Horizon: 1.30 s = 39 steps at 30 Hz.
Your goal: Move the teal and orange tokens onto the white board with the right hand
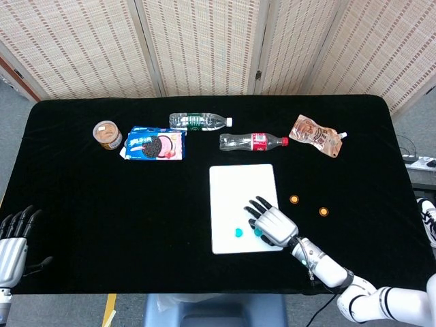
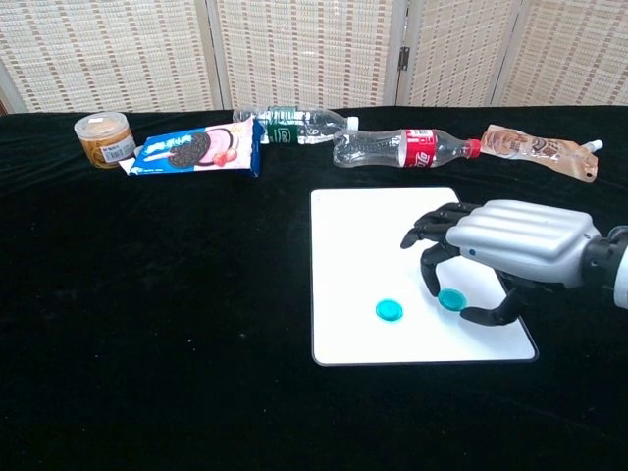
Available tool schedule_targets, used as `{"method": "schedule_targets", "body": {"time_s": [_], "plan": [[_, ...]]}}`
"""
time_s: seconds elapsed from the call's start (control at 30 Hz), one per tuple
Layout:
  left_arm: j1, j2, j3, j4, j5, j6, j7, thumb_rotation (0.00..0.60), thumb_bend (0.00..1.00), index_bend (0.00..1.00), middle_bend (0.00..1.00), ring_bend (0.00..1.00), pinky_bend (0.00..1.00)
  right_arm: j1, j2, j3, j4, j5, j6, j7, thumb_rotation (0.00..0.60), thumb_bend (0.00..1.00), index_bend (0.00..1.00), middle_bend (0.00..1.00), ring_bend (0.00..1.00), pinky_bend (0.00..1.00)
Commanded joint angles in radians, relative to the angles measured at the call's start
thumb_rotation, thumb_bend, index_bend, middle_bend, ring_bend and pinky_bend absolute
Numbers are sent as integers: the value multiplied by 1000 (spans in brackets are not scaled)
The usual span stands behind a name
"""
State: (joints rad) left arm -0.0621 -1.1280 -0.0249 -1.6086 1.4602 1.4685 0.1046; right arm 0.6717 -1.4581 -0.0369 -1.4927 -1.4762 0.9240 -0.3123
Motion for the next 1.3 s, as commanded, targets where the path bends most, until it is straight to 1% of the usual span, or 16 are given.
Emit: {"method": "schedule_targets", "body": {"time_s": [0.03,0.5,0.8,0.9,1.07,1.3], "plan": [[1,0,0,3,-3,-1,-3,600,128,0,0,0,0,4,-8,5,3,0,-6,-6,600,424,484,148,32,0],[2,-4,1,15,-9,-8,-16,600,127,0,0,0,0,23,-39,26,16,8,-31,-33,600,424,461,146,29,0],[3,-6,3,22,-10,-11,-22,600,127,0,0,0,0,23,-39,22,13,8,-35,-41,600,424,364,142,25,0],[3,-6,2,22,-9,-10,-23,600,127,0,0,0,0,17,-29,29,7,3,-16,-30,600,423,351,143,25,0],[0,-5,1,19,-7,-11,-20,600,128,0,0,0,0,-5,11,61,0,29,35,-12,600,424,344,142,25,0],[-5,-6,0,13,-3,-15,-12,600,127,0,0,0,0,-40,74,100,12,127,60,-18,600,424,344,142,24,0]]}}
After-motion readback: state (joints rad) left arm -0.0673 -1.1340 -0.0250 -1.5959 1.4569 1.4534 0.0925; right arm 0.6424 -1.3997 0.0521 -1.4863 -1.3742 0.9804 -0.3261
